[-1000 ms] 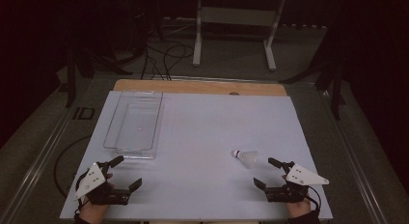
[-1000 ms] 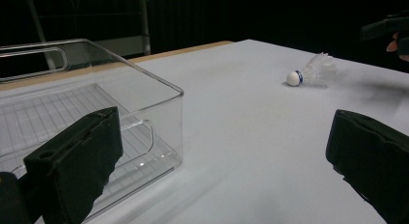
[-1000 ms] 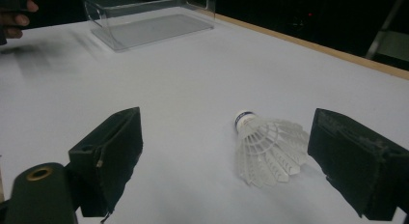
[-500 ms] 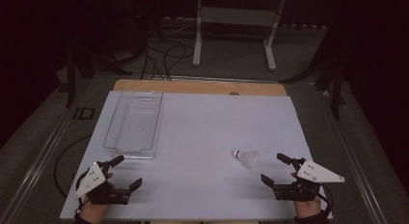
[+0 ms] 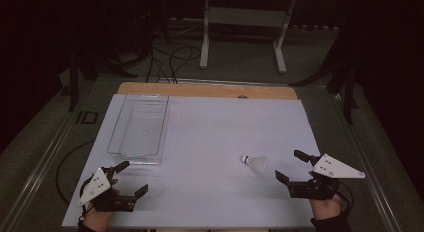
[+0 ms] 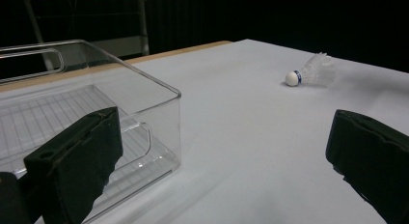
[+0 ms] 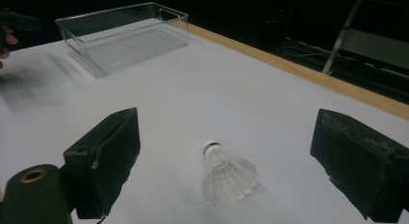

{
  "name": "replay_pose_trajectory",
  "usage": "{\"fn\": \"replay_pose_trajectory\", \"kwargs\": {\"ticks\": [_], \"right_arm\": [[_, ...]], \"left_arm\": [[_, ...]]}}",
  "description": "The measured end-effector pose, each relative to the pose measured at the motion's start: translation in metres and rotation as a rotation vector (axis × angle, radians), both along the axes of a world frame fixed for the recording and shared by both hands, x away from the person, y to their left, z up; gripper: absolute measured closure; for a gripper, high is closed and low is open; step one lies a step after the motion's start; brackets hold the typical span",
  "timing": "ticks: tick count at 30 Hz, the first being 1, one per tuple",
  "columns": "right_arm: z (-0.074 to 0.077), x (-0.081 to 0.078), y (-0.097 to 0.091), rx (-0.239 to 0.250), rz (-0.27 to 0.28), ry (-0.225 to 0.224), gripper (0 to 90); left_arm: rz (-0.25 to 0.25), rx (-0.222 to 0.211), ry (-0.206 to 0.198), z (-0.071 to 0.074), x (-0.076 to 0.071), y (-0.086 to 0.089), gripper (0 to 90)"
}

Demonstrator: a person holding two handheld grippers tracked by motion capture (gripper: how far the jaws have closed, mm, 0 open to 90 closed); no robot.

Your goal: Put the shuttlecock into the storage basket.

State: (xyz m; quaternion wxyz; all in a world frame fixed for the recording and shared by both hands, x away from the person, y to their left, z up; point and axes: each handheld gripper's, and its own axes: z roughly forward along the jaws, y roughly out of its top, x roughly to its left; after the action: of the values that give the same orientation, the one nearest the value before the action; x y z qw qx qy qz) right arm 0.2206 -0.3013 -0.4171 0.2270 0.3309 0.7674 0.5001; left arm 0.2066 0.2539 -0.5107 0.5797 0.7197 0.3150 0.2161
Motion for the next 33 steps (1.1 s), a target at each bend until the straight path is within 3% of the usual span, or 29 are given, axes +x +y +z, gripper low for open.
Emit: {"fn": "replay_pose_trajectory", "kwargs": {"ticks": [12,22,33], "right_arm": [[0.010,0.012,0.007,-0.044,0.089,0.089,9.9],[0.010,0.019,0.011,-0.073,0.094,0.129,10.0],[0.002,0.028,0.016,-0.132,0.095,0.233,9.9]], "left_arm": [[-0.004,0.001,-0.001,0.000,0.001,-0.001,0.1],[-0.006,0.004,-0.001,0.000,0.001,-0.001,0.2],[-0.008,0.007,-0.001,0.000,0.001,-0.002,0.1]]}}
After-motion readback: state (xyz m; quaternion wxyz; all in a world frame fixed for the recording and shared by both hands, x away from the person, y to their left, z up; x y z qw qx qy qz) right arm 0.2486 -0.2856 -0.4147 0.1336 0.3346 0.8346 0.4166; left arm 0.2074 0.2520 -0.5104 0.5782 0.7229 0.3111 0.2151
